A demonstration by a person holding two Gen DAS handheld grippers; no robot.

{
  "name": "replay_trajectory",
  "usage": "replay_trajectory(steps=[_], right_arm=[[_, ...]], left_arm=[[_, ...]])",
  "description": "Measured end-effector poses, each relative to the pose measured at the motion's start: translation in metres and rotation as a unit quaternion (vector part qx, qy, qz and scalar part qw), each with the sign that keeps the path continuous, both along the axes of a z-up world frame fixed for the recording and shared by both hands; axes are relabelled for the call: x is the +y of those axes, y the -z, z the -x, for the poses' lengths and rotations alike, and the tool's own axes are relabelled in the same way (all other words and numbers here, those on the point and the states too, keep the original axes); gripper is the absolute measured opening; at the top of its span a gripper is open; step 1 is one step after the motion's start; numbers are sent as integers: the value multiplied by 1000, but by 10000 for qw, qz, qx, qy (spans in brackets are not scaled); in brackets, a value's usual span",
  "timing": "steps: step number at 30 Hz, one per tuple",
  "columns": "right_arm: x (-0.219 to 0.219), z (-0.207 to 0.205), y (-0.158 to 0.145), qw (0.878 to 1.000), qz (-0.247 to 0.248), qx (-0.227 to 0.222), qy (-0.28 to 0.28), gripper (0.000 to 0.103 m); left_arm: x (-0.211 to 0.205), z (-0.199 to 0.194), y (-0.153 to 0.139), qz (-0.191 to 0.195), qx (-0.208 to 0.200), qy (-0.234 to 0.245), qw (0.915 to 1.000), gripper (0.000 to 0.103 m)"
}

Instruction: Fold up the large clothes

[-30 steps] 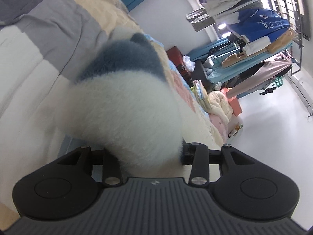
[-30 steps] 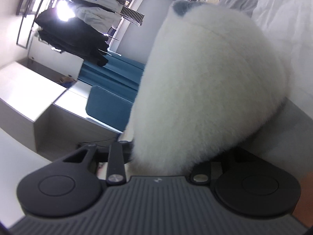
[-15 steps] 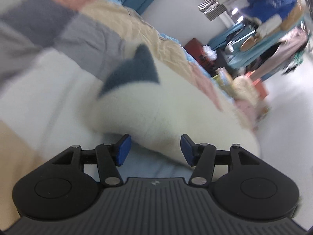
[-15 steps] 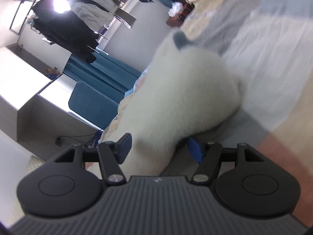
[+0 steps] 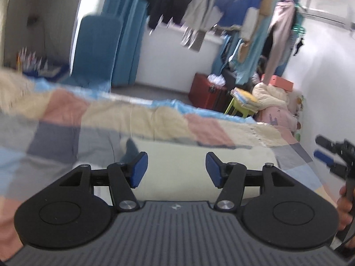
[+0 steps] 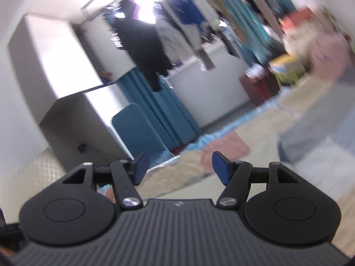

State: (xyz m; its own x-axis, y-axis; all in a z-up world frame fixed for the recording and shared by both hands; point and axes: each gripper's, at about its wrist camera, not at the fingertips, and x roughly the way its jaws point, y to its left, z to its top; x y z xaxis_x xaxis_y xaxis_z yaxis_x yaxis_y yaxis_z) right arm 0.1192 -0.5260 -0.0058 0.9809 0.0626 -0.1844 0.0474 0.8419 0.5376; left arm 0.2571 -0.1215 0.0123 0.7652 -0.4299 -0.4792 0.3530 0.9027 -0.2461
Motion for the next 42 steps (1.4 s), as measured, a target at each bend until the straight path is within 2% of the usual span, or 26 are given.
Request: replay_trajectory(steps=[3, 7, 10, 17, 20, 24, 27, 30, 42], right_arm=[[26, 17, -22, 9978, 631, -134, -129, 66], [65, 40, -29, 9893, 1438, -70, -226, 69], [84, 58, -26, 9853, 1690, -56, -246, 69], [110, 88, -15, 9843, 1763, 28, -43, 68], [120, 99, -8, 9842, 1767, 94, -63, 69], [134, 110, 0, 9789, 2021, 290, -97, 69], [143, 116, 5, 9761, 2126, 439, -115, 69], [151, 122, 9, 9746, 2164, 562, -138, 68], [161, 136, 30, 9733, 2121, 882, -16, 68]], left_arm=[[-2, 36, -24, -282, -499, -30, 9984, 68], [-4, 79, -40, -422, -841, 74, 9955, 70], [-5, 106, -43, -534, -1016, 120, 9933, 72], [-1, 153, -27, -816, -1266, 255, 9883, 75], [8, 166, -16, -757, -1183, 251, 9898, 75], [14, 181, 1, -752, -1066, 216, 9912, 76], [23, 189, 15, -571, -852, 122, 9947, 76], [32, 195, 26, -545, -767, -64, 9955, 76], [36, 179, 38, -559, -569, -46, 9968, 76]])
